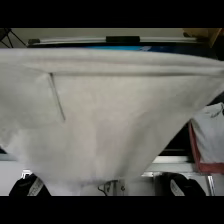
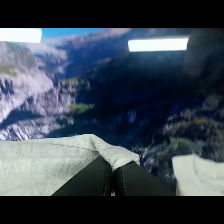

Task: Fold the shirts.

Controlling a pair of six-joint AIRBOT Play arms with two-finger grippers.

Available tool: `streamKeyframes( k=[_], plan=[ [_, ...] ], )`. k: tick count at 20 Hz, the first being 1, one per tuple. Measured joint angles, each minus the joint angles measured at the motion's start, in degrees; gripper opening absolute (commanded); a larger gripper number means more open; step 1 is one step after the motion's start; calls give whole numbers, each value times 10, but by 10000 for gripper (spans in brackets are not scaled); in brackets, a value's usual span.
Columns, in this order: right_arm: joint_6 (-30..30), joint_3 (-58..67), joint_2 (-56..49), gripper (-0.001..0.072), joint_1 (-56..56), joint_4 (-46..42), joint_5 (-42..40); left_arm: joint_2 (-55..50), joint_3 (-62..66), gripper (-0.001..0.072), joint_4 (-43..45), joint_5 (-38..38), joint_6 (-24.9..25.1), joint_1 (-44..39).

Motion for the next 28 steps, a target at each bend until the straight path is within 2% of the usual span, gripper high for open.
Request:
streamKeyframes(
  k=[2,4,8,12,14,18,22,25,28],
  plan=[
    [2,-54,-54,79,0,-3,-12,-38,-59,42,1,-5,12,0],
    [7,-101,-116,79,0,4,-59,-87,-134,42,-5,13,19,-4],
    [12,-144,-257,79,6,50,-214,-205,-239,42,-7,143,27,-43],
    [15,-156,-365,79,30,106,-401,-347,-234,43,-13,297,29,-86],
    [20,-157,-406,79,39,122,-487,-415,-210,43,-19,349,28,-104],
    [30,-159,-470,79,46,141,-580,-512,-177,43,-23,420,28,-137],
    [37,-159,-491,79,46,141,-552,-542,-168,43,-22,406,28,-146],
    [31,-159,-468,79,42,125,-464,-518,-166,42,5,334,28,-131],
    [27,-163,-459,79,27,108,-347,-499,-187,42,22,232,28,-113]
  ],
)
